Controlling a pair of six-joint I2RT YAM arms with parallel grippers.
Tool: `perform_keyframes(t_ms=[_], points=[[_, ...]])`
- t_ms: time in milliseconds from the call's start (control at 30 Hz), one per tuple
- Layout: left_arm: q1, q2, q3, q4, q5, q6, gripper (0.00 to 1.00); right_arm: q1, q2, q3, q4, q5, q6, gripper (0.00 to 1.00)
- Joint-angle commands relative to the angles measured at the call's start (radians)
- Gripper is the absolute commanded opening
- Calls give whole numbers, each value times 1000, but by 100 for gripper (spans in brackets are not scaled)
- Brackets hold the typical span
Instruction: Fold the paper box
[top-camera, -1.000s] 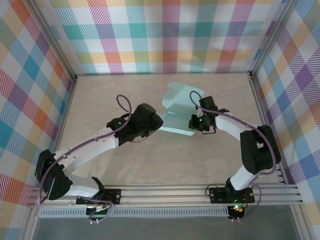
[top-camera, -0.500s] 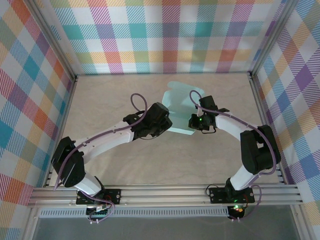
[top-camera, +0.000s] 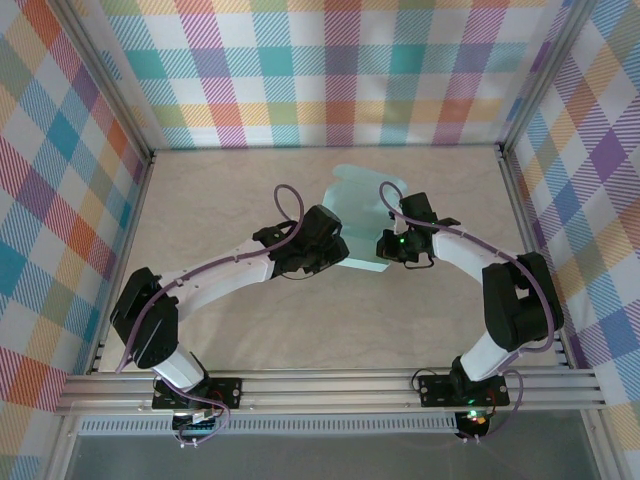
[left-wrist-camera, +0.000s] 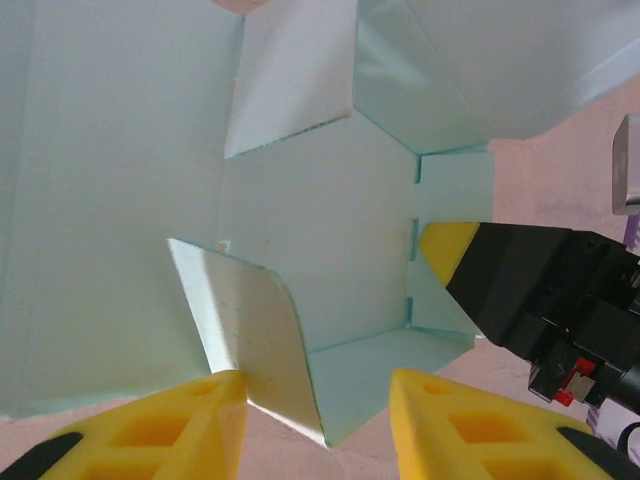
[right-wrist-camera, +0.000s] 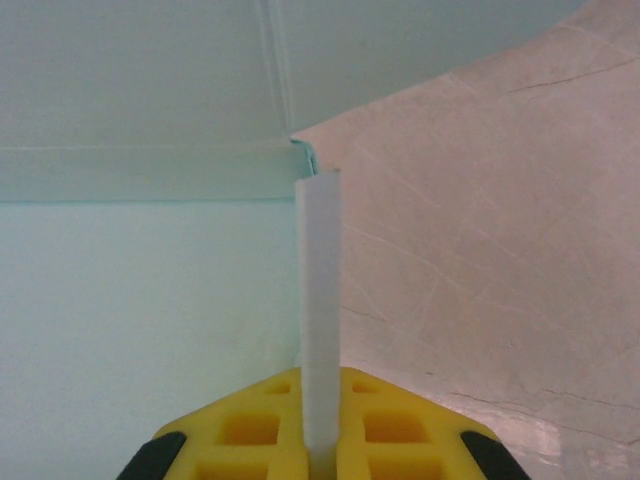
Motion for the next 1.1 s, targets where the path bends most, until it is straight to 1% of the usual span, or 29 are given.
perform_keyframes(t_ms=[0,67,167,300,367,633,800,867,1067], points=[[16,16,21,33,15,75,42,7,-32,-11,0,-70,-39,0],[17,22,15,56,36,120,42,7,-32,-8,-1,-84,-47,0],[24,43,23,81,100,194,42,6,-25,-2,-16,-100,-71,0],[24,78,53,60,187,287,40,7,-12,9,-43,-104,-95,0],[24,87,61,37,212,323,40,7,-13,11,-49,-101,-100,0],[24,34,12,70,298,506,43,6,-6,28,-55,-142,-112,0],[26,51,18,98,457,559,43,6,5,38,-51,-163,-105,0],[25,61,19,111,505,568,43,7,8,42,-51,-169,-104,0],[26,66,31,102,537,604,44,7,11,48,-54,-173,-102,0]])
